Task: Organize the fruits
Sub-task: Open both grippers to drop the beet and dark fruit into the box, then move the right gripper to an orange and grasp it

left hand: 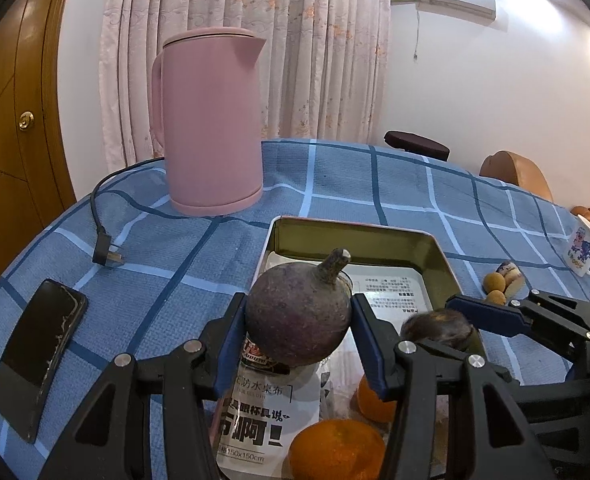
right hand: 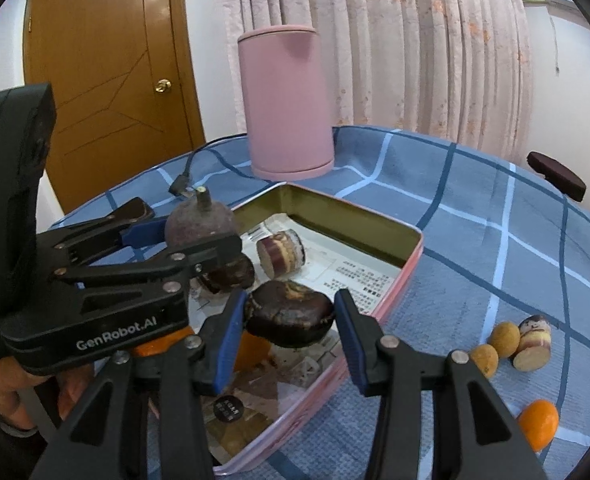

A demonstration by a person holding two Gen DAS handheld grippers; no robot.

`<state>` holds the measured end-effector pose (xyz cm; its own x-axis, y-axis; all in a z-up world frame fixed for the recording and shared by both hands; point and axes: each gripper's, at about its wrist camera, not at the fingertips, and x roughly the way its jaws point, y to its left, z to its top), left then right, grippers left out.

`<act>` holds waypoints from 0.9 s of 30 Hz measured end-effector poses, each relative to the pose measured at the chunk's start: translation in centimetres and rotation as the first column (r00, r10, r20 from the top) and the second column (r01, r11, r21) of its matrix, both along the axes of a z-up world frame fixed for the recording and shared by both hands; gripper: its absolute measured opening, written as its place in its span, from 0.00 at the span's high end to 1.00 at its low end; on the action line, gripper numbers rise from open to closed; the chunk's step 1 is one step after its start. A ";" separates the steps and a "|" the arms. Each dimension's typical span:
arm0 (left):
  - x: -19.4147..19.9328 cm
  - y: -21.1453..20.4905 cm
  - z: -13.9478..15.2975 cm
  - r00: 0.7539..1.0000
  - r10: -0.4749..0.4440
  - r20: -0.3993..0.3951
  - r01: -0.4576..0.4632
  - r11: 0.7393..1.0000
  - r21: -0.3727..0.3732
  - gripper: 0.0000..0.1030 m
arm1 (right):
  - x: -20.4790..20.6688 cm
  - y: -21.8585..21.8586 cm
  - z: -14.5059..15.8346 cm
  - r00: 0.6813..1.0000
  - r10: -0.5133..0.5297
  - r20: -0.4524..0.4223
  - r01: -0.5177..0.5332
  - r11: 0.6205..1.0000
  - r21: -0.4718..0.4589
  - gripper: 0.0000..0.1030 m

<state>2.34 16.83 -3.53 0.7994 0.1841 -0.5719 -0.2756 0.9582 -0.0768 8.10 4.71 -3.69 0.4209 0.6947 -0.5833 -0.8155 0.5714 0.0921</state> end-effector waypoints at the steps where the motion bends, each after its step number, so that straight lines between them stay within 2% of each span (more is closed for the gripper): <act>1: -0.1 0.1 0.0 1.000 0.002 0.000 -0.002 1.000 -0.004 0.48 | -0.1 -0.1 0.1 1.000 0.000 0.005 0.000 1.000 0.005 0.45; 5: -0.6 0.0 0.4 1.000 0.001 0.021 -0.001 1.000 -0.016 0.44 | 0.0 -0.6 0.2 1.000 -0.002 -0.001 0.002 0.999 0.035 0.37; 9: -1.1 0.0 0.8 0.999 0.027 0.041 -0.027 1.000 -0.016 0.23 | -0.2 -1.5 0.5 1.000 -0.025 0.000 0.025 0.997 0.066 0.27; 15: -1.2 -1.6 1.3 0.998 -0.007 0.055 0.007 1.000 -0.004 0.23 | -0.3 -3.6 1.1 0.997 -0.074 0.024 0.071 0.993 0.092 0.25; 27: -0.2 -6.2 1.8 0.994 -0.097 0.046 0.095 0.995 0.030 0.23 | 1.5 -10.7 1.5 0.972 -0.235 -0.002 0.233 0.963 0.132 0.23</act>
<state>2.12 10.62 -1.75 0.8401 0.1205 -0.5288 -0.1790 0.9820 -0.0607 9.59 -6.01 -2.18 0.5883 0.6454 -0.4872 -0.6622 0.7303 0.1679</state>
